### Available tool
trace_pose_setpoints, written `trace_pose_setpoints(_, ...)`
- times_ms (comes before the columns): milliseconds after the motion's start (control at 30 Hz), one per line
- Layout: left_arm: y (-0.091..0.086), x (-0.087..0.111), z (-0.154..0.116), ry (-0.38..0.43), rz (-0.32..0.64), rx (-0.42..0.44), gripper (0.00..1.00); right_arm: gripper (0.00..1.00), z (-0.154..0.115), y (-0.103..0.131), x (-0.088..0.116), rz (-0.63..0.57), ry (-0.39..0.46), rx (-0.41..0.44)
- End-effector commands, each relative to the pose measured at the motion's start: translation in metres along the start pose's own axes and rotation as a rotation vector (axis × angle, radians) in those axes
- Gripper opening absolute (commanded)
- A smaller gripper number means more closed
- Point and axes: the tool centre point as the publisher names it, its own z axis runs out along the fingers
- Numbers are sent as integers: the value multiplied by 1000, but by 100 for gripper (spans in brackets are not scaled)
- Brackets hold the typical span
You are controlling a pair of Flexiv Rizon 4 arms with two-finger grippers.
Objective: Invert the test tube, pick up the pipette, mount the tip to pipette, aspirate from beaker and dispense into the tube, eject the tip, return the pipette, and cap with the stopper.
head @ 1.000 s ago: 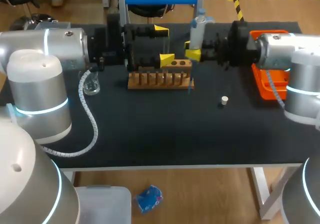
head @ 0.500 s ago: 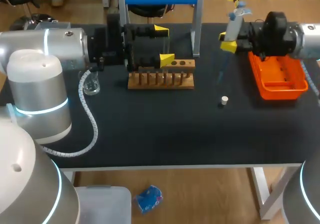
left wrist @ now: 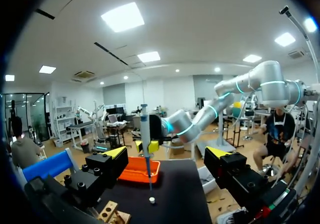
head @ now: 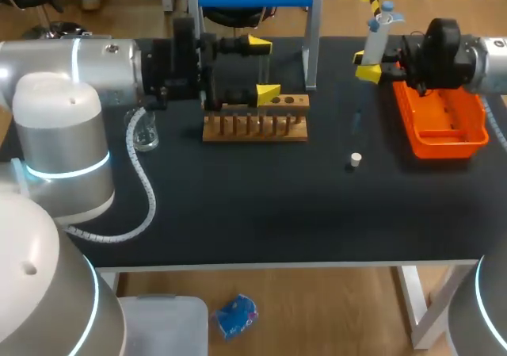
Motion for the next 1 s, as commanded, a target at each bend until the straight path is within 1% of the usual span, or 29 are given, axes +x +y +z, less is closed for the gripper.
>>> trace_pose_setpoints(33,-5,-16,45,35,1,-17,100,0,-30,0,3,-5,-14,3)
trace_pose_setpoints(167,-6,-24,81,79,8,-6,100,0,-61,1,3,-11,-57,7)
trace_pose_setpoints(200,-5,-27,89,80,7,-5,100,0,-69,1,2,-9,-57,3)
trace_pose_setpoints(300,-3,-36,118,121,-9,-2,100,0,-91,0,0,1,-85,-1)
trace_pose_setpoints(400,-2,-43,137,156,-11,5,100,0,-109,-2,-1,2,-117,7)
trace_pose_setpoints(567,-4,-52,162,211,-8,3,100,0,-135,0,-4,-3,-148,15)
trace_pose_setpoints(600,-4,-53,166,214,-8,3,100,0,-142,0,-5,-5,-164,21)
trace_pose_setpoints(767,-4,-58,184,235,-16,-3,100,0,-165,-2,-13,-6,-187,25)
trace_pose_setpoints(1000,-2,-63,214,281,-29,-11,100,0,-191,-10,-23,1,-221,29)
